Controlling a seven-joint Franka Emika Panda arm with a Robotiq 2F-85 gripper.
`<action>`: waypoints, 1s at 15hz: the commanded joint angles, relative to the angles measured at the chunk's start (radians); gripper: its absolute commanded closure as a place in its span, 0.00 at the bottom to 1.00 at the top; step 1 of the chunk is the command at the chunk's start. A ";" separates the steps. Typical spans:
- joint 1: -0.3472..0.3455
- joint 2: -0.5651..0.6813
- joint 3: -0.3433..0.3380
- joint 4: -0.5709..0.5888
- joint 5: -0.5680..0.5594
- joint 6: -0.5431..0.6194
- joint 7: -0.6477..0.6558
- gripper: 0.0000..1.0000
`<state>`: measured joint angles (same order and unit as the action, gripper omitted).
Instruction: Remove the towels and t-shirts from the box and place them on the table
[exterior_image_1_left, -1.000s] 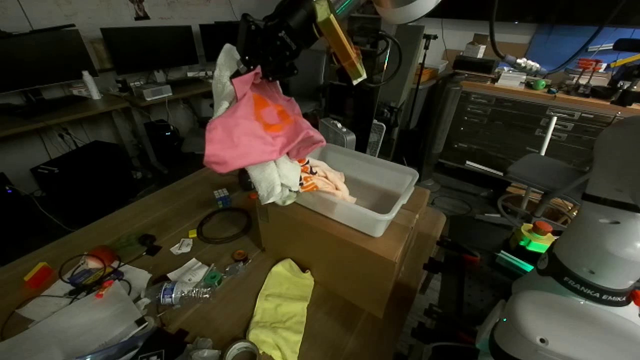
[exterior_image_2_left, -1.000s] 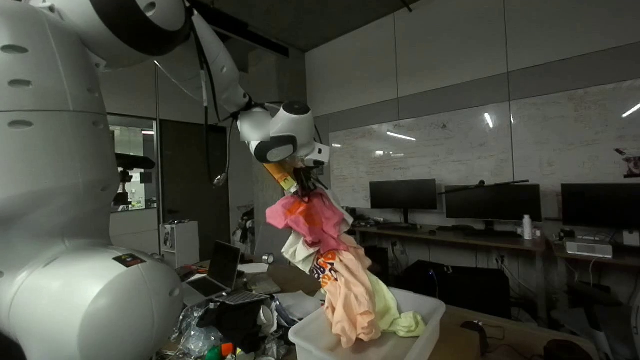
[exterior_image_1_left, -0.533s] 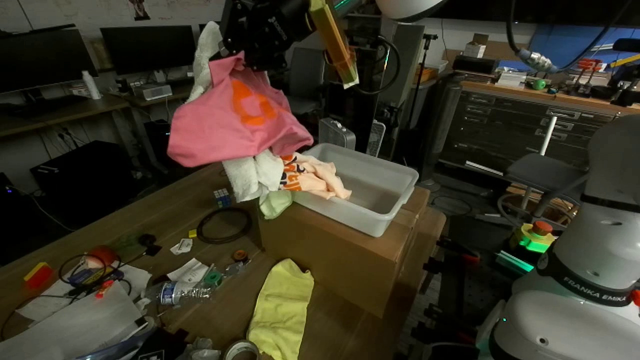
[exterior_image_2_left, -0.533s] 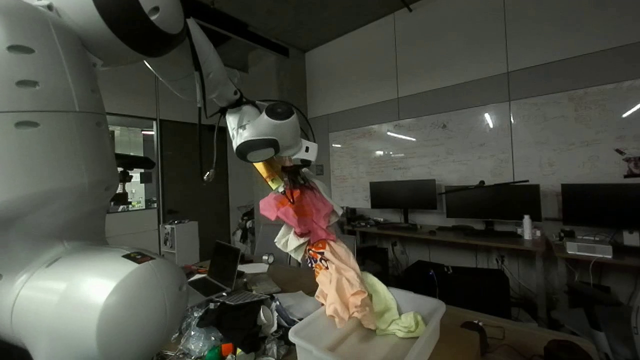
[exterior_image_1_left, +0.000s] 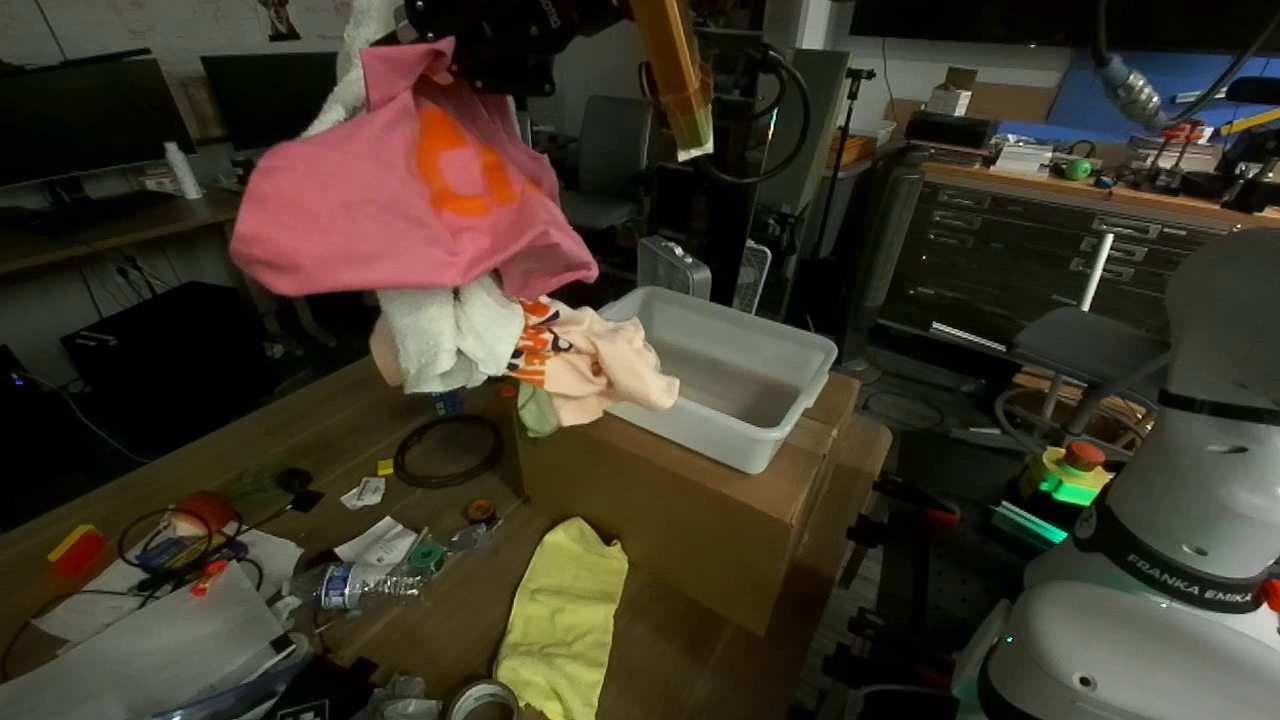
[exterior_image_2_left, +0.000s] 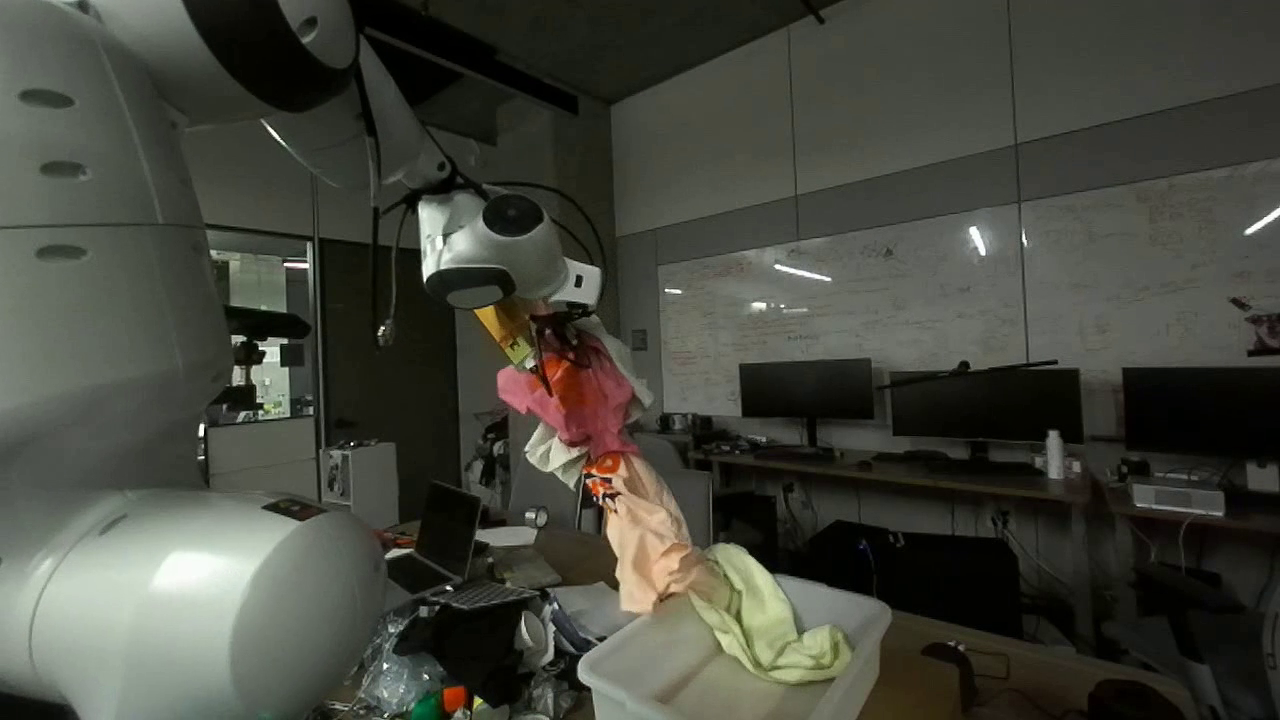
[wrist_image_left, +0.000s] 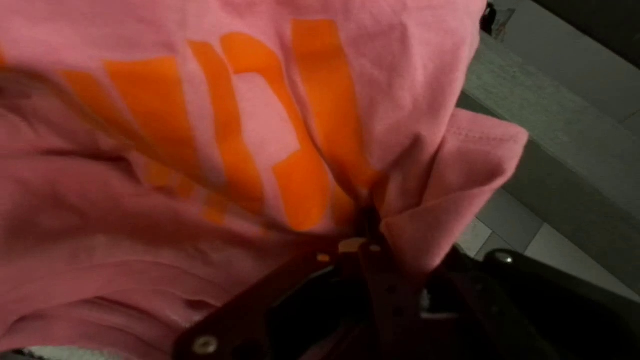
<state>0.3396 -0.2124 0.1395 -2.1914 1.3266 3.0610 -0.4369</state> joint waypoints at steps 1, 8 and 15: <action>0.029 -0.020 0.014 0.056 0.052 0.053 -0.024 0.97; -0.008 0.094 0.050 0.064 -0.140 0.107 0.060 0.84; -0.158 0.244 -0.009 -0.123 -0.709 0.131 0.309 0.29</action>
<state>0.2425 0.0125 0.1657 -2.2494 0.7902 3.1843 -0.2143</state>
